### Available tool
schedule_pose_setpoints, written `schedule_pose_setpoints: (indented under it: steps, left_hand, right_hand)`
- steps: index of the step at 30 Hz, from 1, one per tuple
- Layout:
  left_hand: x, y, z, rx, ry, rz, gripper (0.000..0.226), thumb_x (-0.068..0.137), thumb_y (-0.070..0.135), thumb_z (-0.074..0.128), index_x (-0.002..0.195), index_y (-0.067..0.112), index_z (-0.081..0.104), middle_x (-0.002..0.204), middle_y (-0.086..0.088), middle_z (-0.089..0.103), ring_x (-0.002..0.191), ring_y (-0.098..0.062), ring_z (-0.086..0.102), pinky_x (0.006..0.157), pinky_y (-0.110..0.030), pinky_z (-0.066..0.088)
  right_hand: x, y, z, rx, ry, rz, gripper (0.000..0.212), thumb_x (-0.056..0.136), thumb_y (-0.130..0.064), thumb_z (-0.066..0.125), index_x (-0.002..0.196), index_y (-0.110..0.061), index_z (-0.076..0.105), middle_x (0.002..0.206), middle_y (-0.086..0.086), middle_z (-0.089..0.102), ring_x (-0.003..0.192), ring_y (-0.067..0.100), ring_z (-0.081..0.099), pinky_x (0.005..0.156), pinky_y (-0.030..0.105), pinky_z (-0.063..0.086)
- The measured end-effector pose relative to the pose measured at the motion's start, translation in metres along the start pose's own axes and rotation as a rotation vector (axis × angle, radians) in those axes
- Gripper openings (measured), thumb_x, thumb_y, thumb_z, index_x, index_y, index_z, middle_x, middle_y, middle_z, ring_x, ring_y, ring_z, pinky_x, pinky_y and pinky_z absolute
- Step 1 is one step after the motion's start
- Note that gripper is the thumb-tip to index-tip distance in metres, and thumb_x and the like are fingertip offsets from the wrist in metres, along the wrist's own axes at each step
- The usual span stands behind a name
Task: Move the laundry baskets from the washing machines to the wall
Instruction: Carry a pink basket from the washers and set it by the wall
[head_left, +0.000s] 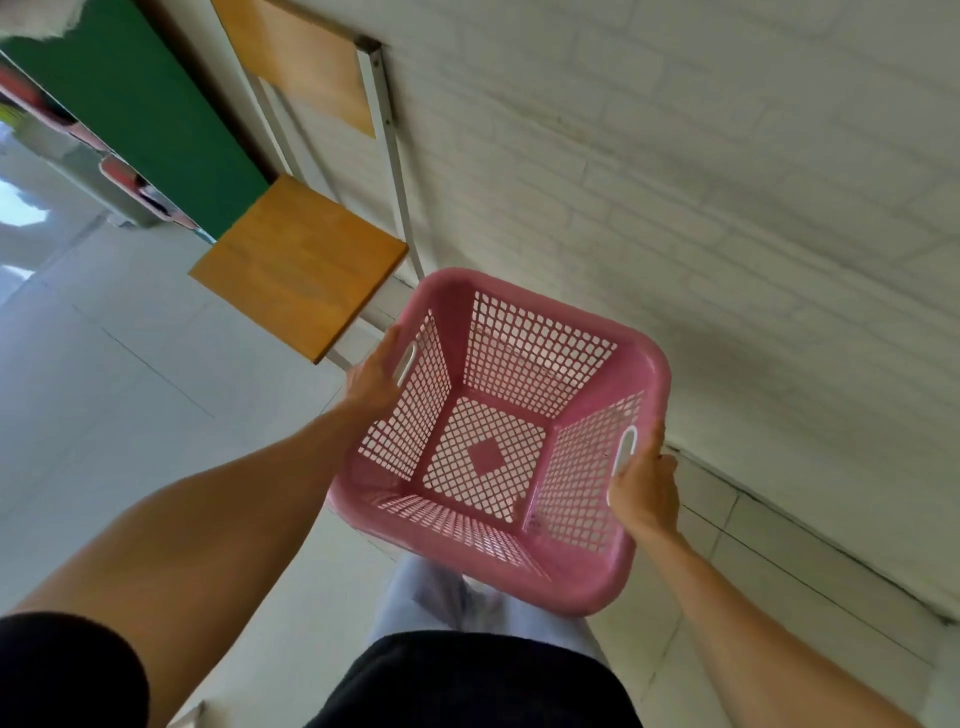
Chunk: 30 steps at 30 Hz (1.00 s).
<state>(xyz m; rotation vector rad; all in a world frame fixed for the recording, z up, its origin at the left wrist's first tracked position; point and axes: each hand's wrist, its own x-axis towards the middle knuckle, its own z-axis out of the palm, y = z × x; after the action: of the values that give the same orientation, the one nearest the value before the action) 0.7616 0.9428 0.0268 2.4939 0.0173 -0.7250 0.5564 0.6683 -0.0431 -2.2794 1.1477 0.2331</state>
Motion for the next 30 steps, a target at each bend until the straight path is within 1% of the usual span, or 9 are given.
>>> schedule_pose_setpoints:
  steps: [7,10,13,19,21,24,26,28,30]
  left_hand:
    - [0.083,-0.03,-0.017,0.027,-0.167,0.026,0.079,0.095,0.016,0.057,0.158,0.035,0.013,0.155,-0.014,0.041,0.13,-0.041,0.051,0.103,-0.052,0.047]
    - [0.12,-0.044,-0.02,0.057,-0.258,0.077,0.082,0.095,0.003,0.054,0.159,0.032,0.012,0.15,-0.016,0.046,0.118,-0.037,0.06,0.086,-0.043,0.052]
    - [0.16,-0.058,-0.011,0.128,-0.313,0.118,0.086,0.095,0.002,0.056,0.16,0.03,0.006,0.135,-0.021,0.058,0.087,-0.03,0.066,0.074,-0.047,0.057]
    - [0.223,-0.064,0.035,0.25,-0.292,0.22,0.081,0.098,0.013,0.054,0.16,0.02,0.002,0.111,-0.025,0.062,0.084,-0.038,0.062,0.078,-0.045,0.051]
    - [0.245,-0.07,0.05,0.237,-0.247,0.256,0.079,0.097,0.012,0.054,0.16,0.018,0.006,0.098,-0.021,0.063,0.072,-0.027,0.057,0.071,-0.042,0.053]
    - [0.276,-0.095,0.077,0.212,-0.204,0.316,0.076,0.099,0.018,0.052,0.16,0.015,0.007,0.088,-0.015,0.064,0.055,-0.01,0.051,0.051,-0.021,0.042]
    - [0.287,-0.112,0.097,0.181,-0.147,0.322,0.08,0.098,0.039,0.049,0.16,0.023,0.001,0.093,-0.015,0.066,0.06,-0.012,0.056,0.051,-0.026,0.05]
    - [0.296,-0.126,0.114,0.18,-0.086,0.292,0.087,0.087,0.068,0.036,0.158,0.037,-0.004,0.103,-0.016,0.062,0.084,-0.026,0.062,0.071,-0.045,0.058]
    - [0.304,-0.134,0.127,0.183,-0.042,0.268,0.089,0.081,0.077,0.03,0.156,0.043,-0.004,0.111,-0.015,0.057,0.101,-0.031,0.057,0.085,-0.052,0.054]
  right_hand:
    - [0.028,-0.039,0.042,0.022,-0.024,0.085,0.076,0.102,-0.034,0.046,0.152,-0.053,-0.009,0.113,0.021,0.047,0.065,0.026,0.065,0.045,0.038,0.059]
    - [0.035,-0.054,0.061,0.015,-0.012,0.153,0.067,0.105,-0.039,0.039,0.154,-0.05,-0.005,0.112,0.019,0.047,0.059,0.02,0.062,0.039,0.03,0.053]
    - [0.045,-0.058,0.087,0.019,0.01,0.168,0.073,0.105,-0.031,0.045,0.154,-0.05,-0.005,0.104,0.014,0.046,0.056,0.018,0.061,0.037,0.03,0.054]
    - [0.079,-0.049,0.144,-0.047,0.046,0.229,0.087,0.099,-0.024,0.059,0.158,-0.042,-0.003,0.099,0.014,0.048,0.056,0.02,0.059,0.041,0.035,0.056]
    - [0.09,-0.043,0.159,-0.077,0.081,0.176,0.074,0.102,-0.032,0.048,0.161,-0.033,0.003,0.095,0.015,0.05,0.057,0.02,0.057,0.041,0.029,0.052]
    - [0.1,-0.03,0.182,-0.143,0.099,0.114,0.066,0.102,-0.025,0.049,0.161,-0.021,0.019,0.095,0.018,0.052,0.057,0.02,0.052,0.043,0.024,0.04]
    - [0.107,-0.024,0.197,-0.138,0.095,0.119,0.064,0.101,-0.022,0.05,0.159,-0.019,0.025,0.099,0.022,0.055,0.058,0.021,0.052,0.045,0.027,0.043]
    - [0.115,-0.021,0.209,-0.085,0.093,0.13,0.063,0.098,-0.033,0.041,0.158,-0.024,0.023,0.098,0.021,0.057,0.06,0.023,0.056,0.045,0.03,0.05]
    - [0.125,-0.015,0.219,-0.029,0.092,0.119,0.065,0.093,-0.044,0.03,0.156,-0.03,0.021,0.091,0.018,0.059,0.058,0.024,0.062,0.043,0.035,0.056]
